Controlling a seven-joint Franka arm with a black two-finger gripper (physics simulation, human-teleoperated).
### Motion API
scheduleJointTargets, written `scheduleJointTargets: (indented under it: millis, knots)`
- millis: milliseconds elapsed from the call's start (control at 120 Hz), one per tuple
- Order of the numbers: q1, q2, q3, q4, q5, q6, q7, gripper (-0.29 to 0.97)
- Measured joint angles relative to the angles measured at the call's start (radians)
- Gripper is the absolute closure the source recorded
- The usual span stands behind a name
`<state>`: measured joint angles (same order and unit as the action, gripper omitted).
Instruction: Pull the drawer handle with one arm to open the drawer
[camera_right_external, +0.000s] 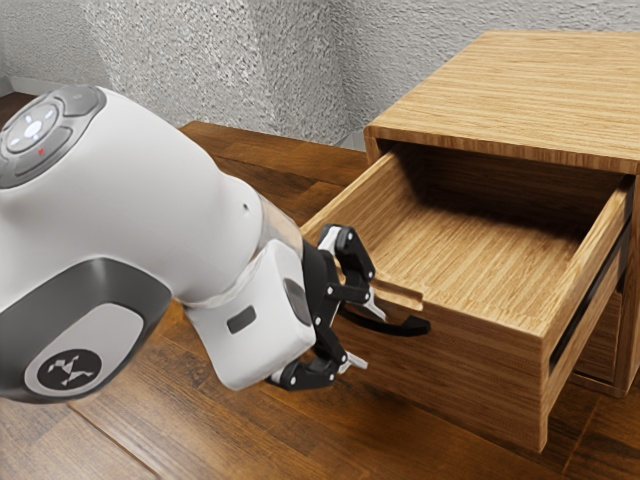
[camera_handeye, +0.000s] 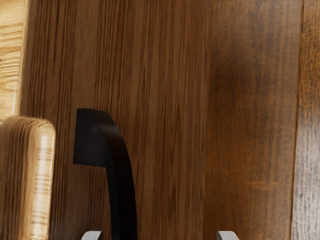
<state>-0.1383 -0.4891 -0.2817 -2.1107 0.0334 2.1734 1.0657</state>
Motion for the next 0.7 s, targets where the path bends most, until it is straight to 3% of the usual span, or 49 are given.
scheduleJointTargets:
  millis: [275, 333, 567, 700]
  knots:
    - [0.001, -0.025, 0.002, 0.055, 0.001, -0.012, -0.006, 0.44]
    - [0.016, -0.019, 0.001, 0.112, 0.004, -0.037, -0.007, 0.39]
    - [0.126, 0.056, 0.01, 0.381, 0.049, -0.232, -0.049, 0.13]
    - [0.142, 0.174, 0.02, 0.532, 0.116, -0.446, -0.198, 0.07]
